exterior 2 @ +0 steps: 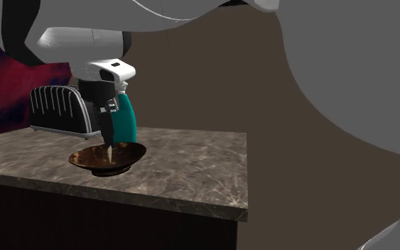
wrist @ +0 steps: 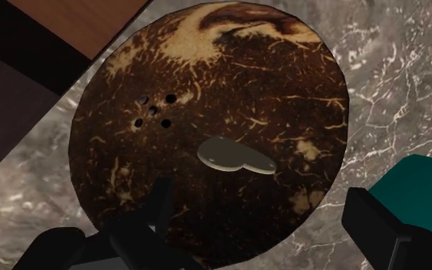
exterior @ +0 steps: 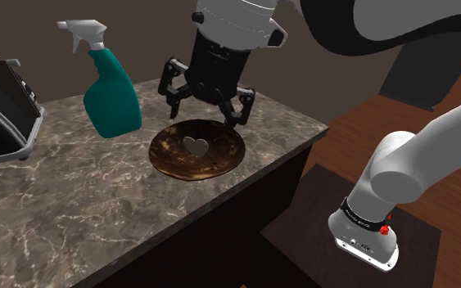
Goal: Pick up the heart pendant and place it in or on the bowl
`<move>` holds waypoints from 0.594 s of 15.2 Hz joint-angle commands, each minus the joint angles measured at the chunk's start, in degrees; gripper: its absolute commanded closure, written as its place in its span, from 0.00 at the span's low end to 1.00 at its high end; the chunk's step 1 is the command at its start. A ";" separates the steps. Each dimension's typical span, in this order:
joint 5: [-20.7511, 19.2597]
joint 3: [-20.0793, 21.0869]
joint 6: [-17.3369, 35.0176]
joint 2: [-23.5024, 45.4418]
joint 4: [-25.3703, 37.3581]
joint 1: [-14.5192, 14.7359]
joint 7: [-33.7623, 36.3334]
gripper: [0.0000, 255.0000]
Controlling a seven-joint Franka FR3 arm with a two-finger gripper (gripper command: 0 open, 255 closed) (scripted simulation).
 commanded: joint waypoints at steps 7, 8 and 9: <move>0.10 -1.07 -4.73 -0.68 4.00 0.19 -0.27 0.00; 0.10 -1.07 -4.73 -0.68 4.00 0.19 -0.27 0.00; 0.10 -1.07 -4.73 -0.68 4.00 0.19 -0.27 0.00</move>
